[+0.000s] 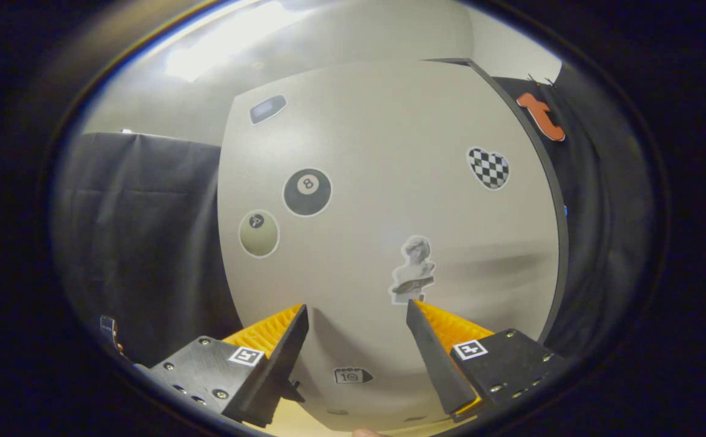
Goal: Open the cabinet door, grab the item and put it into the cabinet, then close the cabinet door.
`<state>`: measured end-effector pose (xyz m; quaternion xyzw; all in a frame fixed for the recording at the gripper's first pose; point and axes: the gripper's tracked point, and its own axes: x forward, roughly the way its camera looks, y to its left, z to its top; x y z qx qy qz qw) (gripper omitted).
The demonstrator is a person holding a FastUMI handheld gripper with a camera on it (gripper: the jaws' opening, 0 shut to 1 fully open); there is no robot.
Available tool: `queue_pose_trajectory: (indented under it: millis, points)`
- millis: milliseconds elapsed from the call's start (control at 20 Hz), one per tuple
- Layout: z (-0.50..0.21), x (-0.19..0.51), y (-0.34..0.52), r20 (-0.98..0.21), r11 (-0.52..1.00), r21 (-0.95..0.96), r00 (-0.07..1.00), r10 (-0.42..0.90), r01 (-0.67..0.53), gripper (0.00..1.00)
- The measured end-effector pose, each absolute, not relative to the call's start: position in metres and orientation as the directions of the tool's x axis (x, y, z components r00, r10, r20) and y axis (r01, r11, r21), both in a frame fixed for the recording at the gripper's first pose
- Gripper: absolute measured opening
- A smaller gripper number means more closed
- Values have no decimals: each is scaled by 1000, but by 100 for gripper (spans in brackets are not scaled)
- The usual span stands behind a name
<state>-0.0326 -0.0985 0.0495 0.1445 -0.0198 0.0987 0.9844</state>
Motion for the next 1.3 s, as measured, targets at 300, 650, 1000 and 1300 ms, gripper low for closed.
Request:
queue_pose_trajectory:
  millis: [300,650,1000,1300]
  points:
    - [51,-34,-104,60,946,280,987,151,-162,92]
    - [49,-34,-100,58,976,170,991,124,-132,92]
    - [49,-34,-100,59,975,169,989,138,-147,92]
    - [70,-45,-131,111,971,214,990,88,-110,92]
